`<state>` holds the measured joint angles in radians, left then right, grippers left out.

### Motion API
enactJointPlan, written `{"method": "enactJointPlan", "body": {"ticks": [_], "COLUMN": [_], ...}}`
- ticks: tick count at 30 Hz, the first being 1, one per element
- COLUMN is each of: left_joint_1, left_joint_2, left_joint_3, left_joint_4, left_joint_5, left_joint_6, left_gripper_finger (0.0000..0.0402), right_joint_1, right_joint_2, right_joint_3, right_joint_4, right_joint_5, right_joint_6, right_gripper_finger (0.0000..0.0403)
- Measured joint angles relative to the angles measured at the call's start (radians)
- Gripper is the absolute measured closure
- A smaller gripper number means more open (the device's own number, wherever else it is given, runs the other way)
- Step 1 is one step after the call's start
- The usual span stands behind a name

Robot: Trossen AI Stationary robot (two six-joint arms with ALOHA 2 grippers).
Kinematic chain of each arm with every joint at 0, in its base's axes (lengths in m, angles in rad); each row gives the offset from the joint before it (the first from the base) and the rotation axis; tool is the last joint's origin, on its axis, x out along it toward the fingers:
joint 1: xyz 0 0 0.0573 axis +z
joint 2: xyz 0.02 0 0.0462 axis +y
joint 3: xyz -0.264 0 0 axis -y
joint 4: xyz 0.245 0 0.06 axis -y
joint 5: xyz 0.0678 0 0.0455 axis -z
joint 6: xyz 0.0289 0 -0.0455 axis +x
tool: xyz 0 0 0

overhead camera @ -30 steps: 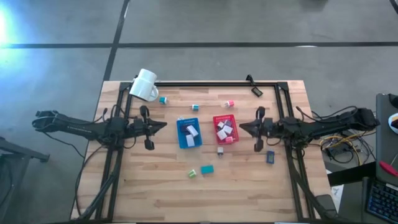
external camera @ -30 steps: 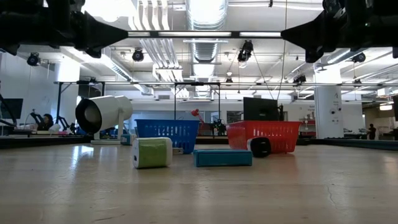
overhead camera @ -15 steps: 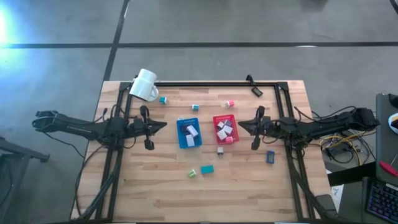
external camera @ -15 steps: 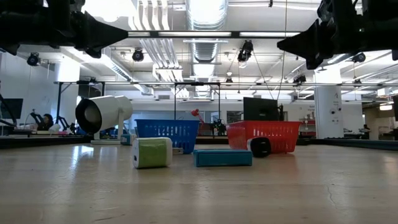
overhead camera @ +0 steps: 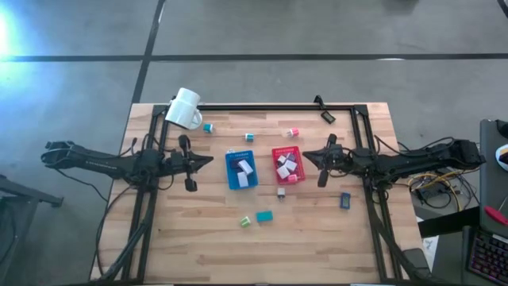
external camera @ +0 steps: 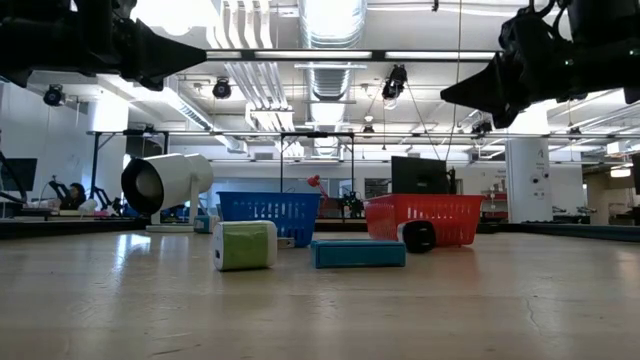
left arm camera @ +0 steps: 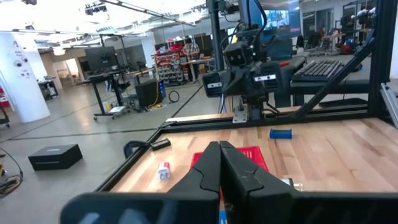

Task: Pick & Place Office items
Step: Put the black digital clock into the blue bin

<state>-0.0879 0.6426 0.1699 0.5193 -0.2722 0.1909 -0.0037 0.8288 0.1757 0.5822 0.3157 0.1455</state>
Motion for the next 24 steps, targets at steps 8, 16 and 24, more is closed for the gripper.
{"method": "enactJointPlan", "body": {"ticks": [8,16,24], "left_joint_1": [0.0,0.0,0.0], "left_joint_2": [0.0,0.0,0.0], "left_joint_3": [-0.001,-0.001,-0.002], "left_joint_4": [0.003,0.004,0.004], "left_joint_5": [0.0,0.001,0.001], "left_joint_6": [-0.009,-0.012,-0.016], "left_gripper_finger": [0.0386,0.0385,0.0383], "right_joint_1": [-0.002,-0.14,-0.455], "right_joint_2": [-0.009,0.065,0.217], "right_joint_3": [0.118,0.506,0.69], "right_joint_4": [-0.278,-1.016,-1.291], "right_joint_5": [0.102,0.258,0.113], "right_joint_6": [0.067,0.143,0.071], "right_gripper_finger": [0.0394,0.0394,0.0394]}}
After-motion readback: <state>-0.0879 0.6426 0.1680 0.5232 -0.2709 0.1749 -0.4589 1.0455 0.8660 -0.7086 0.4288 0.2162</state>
